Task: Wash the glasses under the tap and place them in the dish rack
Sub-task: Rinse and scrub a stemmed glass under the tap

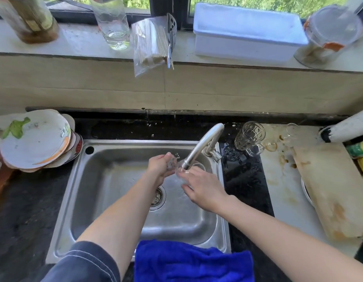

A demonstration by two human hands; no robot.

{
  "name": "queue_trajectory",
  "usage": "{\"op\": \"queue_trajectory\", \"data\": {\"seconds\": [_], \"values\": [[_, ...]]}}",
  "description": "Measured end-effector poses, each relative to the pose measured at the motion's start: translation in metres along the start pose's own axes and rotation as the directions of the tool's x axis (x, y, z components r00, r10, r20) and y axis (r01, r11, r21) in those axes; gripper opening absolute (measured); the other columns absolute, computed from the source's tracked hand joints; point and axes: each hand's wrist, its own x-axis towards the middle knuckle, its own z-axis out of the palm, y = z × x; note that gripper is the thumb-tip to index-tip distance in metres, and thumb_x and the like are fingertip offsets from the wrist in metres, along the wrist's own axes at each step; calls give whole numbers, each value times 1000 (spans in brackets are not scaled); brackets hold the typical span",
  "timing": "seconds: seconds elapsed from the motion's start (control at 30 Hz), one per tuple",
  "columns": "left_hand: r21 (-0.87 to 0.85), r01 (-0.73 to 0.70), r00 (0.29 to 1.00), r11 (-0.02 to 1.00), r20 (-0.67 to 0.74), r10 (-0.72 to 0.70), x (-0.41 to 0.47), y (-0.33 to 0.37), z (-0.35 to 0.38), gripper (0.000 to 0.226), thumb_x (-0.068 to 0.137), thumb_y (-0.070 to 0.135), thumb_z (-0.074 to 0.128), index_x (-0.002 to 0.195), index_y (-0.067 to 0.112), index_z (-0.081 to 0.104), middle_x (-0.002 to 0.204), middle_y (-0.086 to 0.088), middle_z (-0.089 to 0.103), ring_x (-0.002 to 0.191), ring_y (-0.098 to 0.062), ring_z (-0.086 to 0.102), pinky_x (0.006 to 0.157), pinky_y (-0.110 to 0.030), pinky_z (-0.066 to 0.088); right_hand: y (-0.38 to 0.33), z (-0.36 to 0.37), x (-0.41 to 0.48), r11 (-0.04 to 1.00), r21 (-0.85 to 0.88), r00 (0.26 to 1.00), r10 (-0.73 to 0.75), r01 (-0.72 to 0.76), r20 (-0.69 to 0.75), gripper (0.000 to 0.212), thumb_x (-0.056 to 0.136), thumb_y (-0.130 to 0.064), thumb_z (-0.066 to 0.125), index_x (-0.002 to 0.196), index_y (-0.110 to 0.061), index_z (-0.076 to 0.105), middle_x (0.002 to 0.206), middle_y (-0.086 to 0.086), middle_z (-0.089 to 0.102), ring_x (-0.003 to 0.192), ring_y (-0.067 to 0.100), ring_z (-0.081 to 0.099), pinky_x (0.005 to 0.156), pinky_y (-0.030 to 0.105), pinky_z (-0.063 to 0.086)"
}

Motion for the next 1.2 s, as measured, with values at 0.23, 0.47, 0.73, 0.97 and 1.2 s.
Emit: {"op": "queue_trajectory", "data": {"seconds": [0.23,0.47,0.73,0.97,1.2], "values": [[19,-44,996,999,-83,46,4,5,-20,24,97,18,54,78,6,62,78,-12,61,63,-22,58,46,-26,55,-3,-4,1,992,-70,989,-97,105,107,43,97,-27,44,139,-18,44,137,-2,52,127,19,44,93,41,46],[-9,-28,992,1000,-121,27,5,6,-32,22,97,19,55,79,7,61,79,-11,62,62,-21,59,53,-30,57,-9,-9,2,984,-88,980,-145,158,139,39,96,-25,45,134,-18,49,134,0,55,121,20,49,89,35,43],[-232,-80,986,969,-163,42,-6,1,-24,23,99,19,50,83,7,61,81,-11,62,67,-19,58,49,-25,54,-21,-9,9,952,286,993,92,-108,68,36,96,-36,51,127,-20,60,130,-1,62,120,17,54,102,38,42],[6,159,986,987,51,-159,-11,-7,-36,12,97,21,51,95,12,58,84,-8,61,72,-24,57,67,-36,48,-16,-16,10,943,311,993,110,-119,47,28,95,-33,55,114,-19,70,111,5,70,105,23,61,92,38,46],[519,229,946,824,80,-313,-5,3,-36,36,85,39,67,101,6,63,90,-13,65,68,-30,64,78,-46,56,-10,-15,7,929,-162,936,-304,333,179,11,75,-7,71,72,-16,65,72,-4,63,74,20,61,54,29,43]]}}
